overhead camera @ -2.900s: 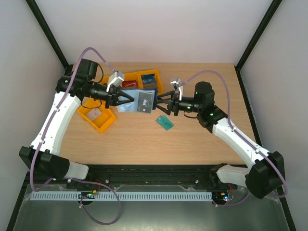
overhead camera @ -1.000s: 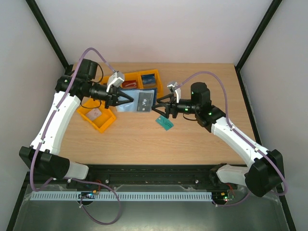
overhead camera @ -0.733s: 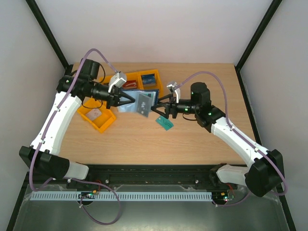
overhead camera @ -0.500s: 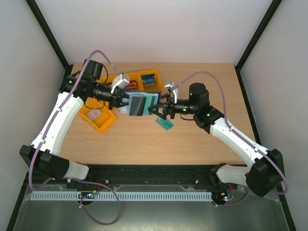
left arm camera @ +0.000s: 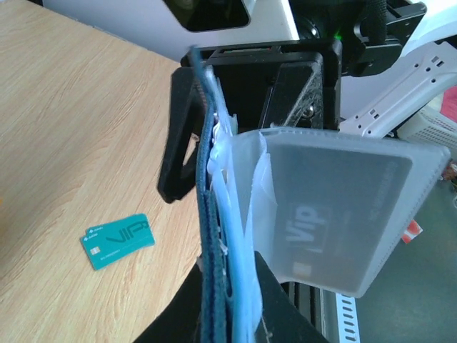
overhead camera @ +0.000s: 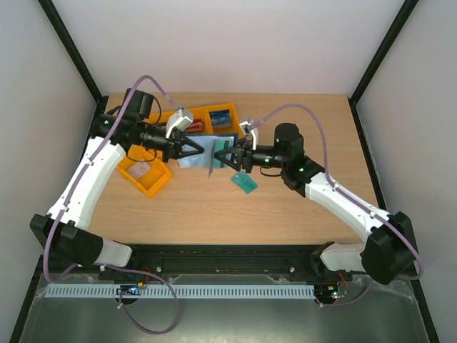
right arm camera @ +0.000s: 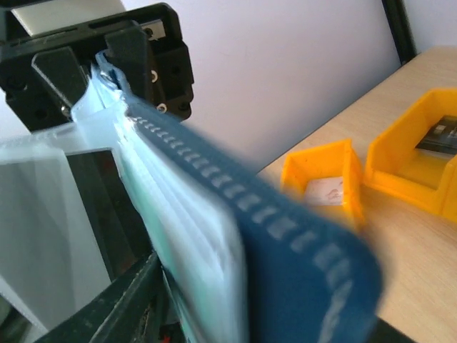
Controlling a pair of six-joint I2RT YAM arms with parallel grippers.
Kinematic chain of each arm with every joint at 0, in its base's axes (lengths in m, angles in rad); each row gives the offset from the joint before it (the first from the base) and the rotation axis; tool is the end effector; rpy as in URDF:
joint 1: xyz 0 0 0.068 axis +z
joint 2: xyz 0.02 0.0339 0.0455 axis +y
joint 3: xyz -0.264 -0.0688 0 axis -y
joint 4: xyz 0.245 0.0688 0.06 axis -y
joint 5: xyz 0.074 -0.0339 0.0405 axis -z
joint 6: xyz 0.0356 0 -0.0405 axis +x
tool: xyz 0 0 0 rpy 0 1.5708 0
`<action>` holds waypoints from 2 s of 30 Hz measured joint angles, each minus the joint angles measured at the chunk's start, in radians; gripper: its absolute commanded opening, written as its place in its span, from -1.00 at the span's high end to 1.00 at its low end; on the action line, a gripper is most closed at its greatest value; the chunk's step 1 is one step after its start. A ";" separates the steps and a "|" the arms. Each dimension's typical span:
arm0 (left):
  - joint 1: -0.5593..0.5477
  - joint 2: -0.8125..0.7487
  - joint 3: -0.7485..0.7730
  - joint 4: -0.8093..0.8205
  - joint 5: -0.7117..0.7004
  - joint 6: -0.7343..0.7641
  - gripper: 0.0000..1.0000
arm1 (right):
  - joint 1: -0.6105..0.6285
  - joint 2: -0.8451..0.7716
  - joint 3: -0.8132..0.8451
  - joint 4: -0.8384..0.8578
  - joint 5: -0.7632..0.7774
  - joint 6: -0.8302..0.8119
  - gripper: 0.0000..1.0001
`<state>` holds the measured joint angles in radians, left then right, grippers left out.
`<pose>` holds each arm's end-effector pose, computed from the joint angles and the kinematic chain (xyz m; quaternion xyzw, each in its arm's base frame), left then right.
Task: Take the credit cards out of the card holder
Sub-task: Remove the credit card from the card holder.
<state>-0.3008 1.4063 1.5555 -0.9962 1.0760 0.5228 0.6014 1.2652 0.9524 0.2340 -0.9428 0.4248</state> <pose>0.2489 -0.1100 0.4016 0.4877 0.6634 -0.4426 0.3552 0.2202 0.1860 0.3395 -0.3647 0.6246 0.5874 0.3631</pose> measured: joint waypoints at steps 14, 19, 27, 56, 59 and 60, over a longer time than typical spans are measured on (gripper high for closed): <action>0.035 0.002 -0.090 0.101 -0.012 -0.072 -0.08 | 0.019 0.053 0.039 -0.005 0.007 0.126 0.97; 0.079 0.002 -0.118 0.097 0.027 -0.053 -0.34 | 0.019 0.093 0.107 -0.143 0.053 0.166 0.97; 0.117 0.002 -0.161 0.014 0.101 0.110 -0.78 | 0.018 0.093 0.121 -0.291 0.105 0.179 0.97; 0.053 0.000 -0.255 0.266 -0.004 -0.217 0.96 | -0.113 -0.006 0.132 -0.451 0.432 0.097 0.20; 0.053 -0.001 -0.255 0.293 -0.054 -0.258 0.95 | -0.115 -0.039 0.153 -0.504 0.606 0.068 0.30; 0.053 -0.001 -0.255 0.301 -0.069 -0.268 0.95 | -0.102 -0.053 0.153 -0.504 0.629 0.051 0.30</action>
<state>-0.2474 1.4055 1.3003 -0.6952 1.0073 0.2546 0.4995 1.2121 1.1053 -0.2695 -0.3141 0.4759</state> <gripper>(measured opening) 0.076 0.375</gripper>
